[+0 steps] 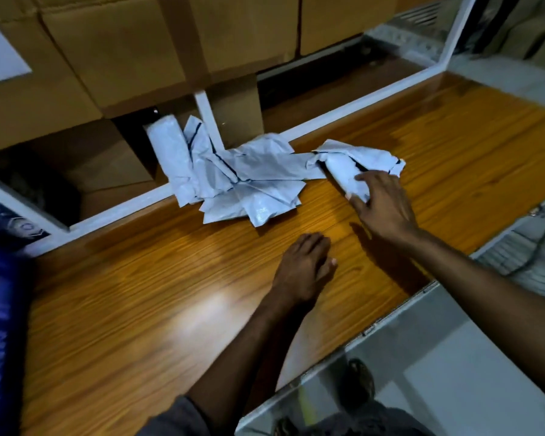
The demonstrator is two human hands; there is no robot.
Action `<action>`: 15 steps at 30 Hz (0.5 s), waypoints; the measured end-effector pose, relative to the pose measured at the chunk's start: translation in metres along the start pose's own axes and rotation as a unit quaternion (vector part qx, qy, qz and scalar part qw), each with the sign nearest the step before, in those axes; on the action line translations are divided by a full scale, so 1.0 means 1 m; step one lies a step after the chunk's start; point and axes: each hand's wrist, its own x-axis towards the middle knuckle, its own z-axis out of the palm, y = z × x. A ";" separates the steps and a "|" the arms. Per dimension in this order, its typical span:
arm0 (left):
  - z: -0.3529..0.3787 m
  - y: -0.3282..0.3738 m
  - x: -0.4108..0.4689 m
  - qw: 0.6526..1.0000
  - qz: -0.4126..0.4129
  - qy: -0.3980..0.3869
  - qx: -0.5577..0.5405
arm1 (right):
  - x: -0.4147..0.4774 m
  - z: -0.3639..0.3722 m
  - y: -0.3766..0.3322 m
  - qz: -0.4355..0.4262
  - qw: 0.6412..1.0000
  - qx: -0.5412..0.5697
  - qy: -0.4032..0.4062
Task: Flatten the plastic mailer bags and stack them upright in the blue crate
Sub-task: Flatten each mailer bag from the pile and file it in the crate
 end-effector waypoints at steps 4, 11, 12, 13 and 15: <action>0.020 0.010 0.039 0.998 -0.045 0.008 0.030 | 0.059 0.003 0.041 0.021 1.000 -0.008 0.003; 0.022 0.016 0.054 0.995 -0.088 0.027 0.042 | 0.130 0.026 0.085 0.024 0.991 -0.020 -0.131; 0.022 0.016 0.055 0.994 -0.094 0.027 0.040 | 0.136 0.032 0.090 0.019 0.989 -0.031 -0.145; 0.022 0.016 0.055 0.994 -0.101 0.026 0.035 | 0.139 0.037 0.093 0.016 0.988 -0.044 -0.148; 0.022 0.017 0.056 0.993 -0.112 0.024 0.026 | 0.144 0.045 0.096 0.009 0.989 -0.067 -0.130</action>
